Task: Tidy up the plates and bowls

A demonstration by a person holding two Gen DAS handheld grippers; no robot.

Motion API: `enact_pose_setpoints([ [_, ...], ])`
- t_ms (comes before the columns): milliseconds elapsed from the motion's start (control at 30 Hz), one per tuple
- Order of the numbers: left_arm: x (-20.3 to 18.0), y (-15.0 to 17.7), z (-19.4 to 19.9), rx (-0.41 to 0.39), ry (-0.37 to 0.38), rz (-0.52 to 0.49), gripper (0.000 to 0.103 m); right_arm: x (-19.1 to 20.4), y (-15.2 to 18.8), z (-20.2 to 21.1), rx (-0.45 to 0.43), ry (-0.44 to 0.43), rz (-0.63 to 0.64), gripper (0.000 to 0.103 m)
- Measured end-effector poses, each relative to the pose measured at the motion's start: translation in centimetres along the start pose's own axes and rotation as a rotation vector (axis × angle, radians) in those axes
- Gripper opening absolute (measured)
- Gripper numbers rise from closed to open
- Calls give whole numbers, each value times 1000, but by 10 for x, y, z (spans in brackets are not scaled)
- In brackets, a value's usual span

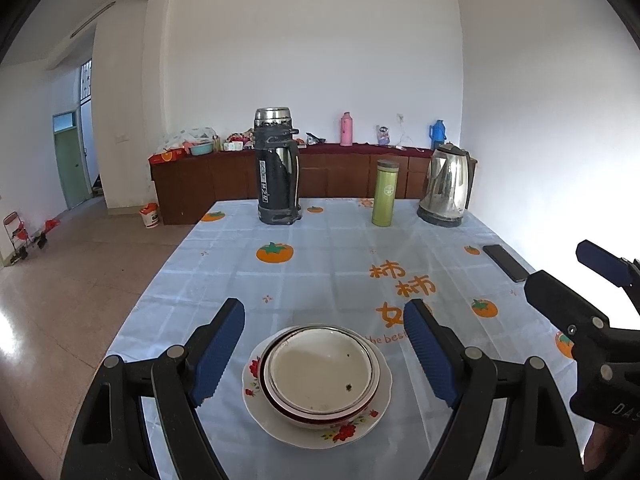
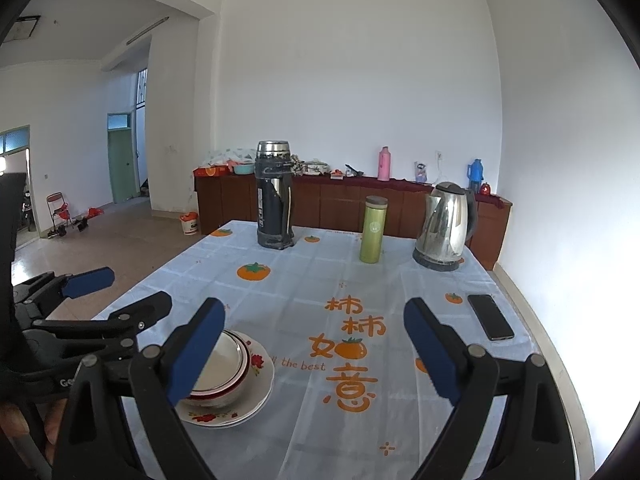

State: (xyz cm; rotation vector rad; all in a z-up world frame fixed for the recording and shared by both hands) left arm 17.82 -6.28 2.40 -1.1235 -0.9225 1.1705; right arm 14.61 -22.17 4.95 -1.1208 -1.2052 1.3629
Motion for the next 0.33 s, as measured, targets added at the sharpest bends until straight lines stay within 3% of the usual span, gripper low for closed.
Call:
enact_pose_setpoints([
  [100,0,3,-1,16,6,11,84,0,3,-2,8,-1,0,95],
  [200,0,4,-2,18,4,5,93,0,4,-3,14,-4,0,95],
  [333,-2,4,-3,17,8,6,95,-1,4,-3,14,-2,-2,95],
])
Point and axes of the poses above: each gripper's, at about its wrist camera, not at the fingertips, and z roughly against the way its jaws point, x to its left, y to its underside, the point moved 6 cm from there along -z, roughly the way its jaws point, and after that the axes turned 15 degrees about -x, right-handed, at the moved point
